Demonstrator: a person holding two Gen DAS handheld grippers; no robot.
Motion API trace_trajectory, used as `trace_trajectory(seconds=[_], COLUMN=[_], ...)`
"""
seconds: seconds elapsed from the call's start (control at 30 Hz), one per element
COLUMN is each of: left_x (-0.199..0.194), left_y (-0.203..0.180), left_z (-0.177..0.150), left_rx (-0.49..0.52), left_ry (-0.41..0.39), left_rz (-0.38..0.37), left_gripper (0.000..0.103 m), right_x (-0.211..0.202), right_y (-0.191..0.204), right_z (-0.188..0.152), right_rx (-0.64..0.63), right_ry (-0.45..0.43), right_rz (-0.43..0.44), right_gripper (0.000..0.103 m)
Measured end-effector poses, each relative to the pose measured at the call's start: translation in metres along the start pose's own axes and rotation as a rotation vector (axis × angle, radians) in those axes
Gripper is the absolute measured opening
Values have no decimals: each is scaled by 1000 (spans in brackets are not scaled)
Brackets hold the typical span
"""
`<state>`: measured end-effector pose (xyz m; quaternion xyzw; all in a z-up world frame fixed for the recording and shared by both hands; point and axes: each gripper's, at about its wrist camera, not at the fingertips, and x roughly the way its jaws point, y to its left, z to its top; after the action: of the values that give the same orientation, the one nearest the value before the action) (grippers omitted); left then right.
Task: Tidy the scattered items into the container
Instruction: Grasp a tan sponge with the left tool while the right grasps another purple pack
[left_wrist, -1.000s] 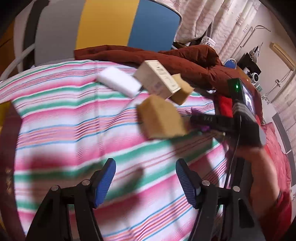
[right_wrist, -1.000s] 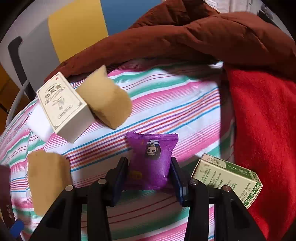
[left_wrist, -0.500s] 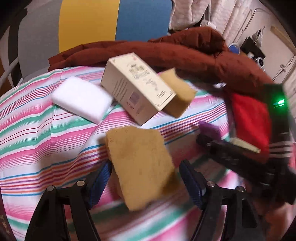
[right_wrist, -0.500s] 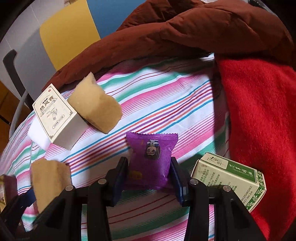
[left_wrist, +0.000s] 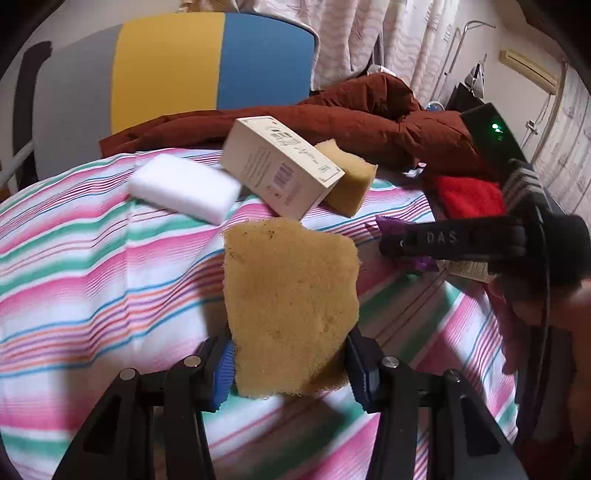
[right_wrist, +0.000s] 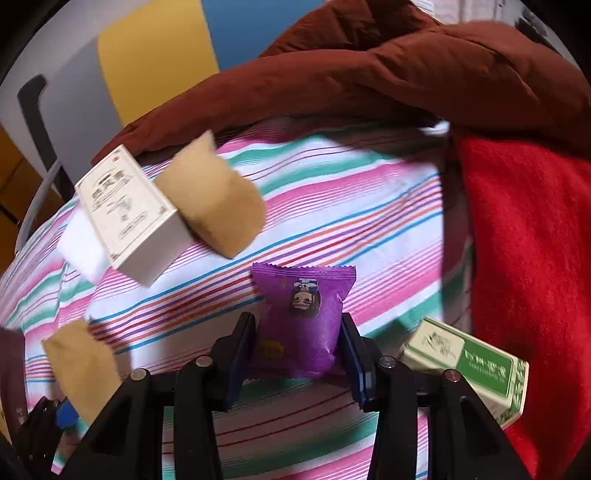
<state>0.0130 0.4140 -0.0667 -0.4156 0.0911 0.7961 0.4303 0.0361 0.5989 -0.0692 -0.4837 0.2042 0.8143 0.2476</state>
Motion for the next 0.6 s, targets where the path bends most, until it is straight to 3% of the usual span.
trace_trajectory(seconds=[0.43, 0.47, 0.6], left_x=[-47, -49, -64], left_y=[27, 28, 35], left_z=[-42, -43, -49], left_rx=[-11, -13, -57], left_ry=[-53, -51, -56], left_rz=[22, 31, 29], left_gripper=[50, 50, 50], right_x=[-23, -24, -19], right_y=[19, 6, 16], right_z=[-16, -16, 1], right_rx=[-69, -80, -132], right_ry=[-45, -50, -70], right_rz=[122, 123, 132], right_gripper=[46, 46, 46])
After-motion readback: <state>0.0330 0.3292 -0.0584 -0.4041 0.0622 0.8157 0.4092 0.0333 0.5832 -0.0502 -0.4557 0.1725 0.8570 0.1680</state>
